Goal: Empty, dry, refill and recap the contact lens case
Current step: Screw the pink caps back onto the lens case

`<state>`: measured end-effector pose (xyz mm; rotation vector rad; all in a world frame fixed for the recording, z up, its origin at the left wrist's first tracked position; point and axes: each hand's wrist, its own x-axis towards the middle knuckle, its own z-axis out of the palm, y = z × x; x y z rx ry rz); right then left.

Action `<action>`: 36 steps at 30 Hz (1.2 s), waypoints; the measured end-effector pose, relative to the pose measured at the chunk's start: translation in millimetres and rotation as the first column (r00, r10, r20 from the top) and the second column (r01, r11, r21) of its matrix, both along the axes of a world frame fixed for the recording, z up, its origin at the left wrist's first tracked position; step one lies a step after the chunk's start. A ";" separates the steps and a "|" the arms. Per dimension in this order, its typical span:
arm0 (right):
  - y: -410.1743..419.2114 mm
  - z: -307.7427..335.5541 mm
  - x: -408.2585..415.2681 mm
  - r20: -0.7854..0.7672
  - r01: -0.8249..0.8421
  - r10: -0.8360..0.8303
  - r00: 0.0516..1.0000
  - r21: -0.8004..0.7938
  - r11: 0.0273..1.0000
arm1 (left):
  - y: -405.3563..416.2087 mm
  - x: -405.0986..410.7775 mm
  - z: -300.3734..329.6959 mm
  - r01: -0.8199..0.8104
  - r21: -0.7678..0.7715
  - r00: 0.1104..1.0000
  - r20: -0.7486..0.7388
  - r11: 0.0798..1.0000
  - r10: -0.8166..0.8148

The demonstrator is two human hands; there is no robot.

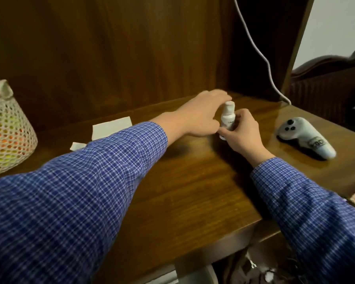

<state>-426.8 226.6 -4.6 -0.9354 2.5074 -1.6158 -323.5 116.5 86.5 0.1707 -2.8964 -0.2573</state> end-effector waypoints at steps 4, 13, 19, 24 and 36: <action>10.7 8.5 0.3 0.072 0.030 -0.039 0.997 0.120 0.992 | -15.9 38.2 18.9 -0.093 0.061 0.977 -0.188 0.994 0.103; -8.4 29.6 79.7 -0.336 -0.360 0.311 0.889 -0.094 0.928 | -55.1 215.0 -3.5 -0.282 0.293 0.796 -0.460 0.914 0.393; -94.6 24.5 124.4 -0.093 -0.642 0.683 0.725 0.269 0.718 | -59.5 277.2 -71.5 -0.358 0.489 0.790 -0.297 0.796 0.537; -146.9 20.3 144.3 0.027 -0.708 0.791 0.611 0.467 0.530 | -62.3 287.0 -96.1 -0.346 0.526 0.846 -0.184 0.777 0.501; -163.1 20.8 152.4 -0.081 -0.700 0.903 0.422 0.603 0.381 | -57.7 281.3 -95.7 -0.376 0.469 0.876 -0.101 0.799 0.471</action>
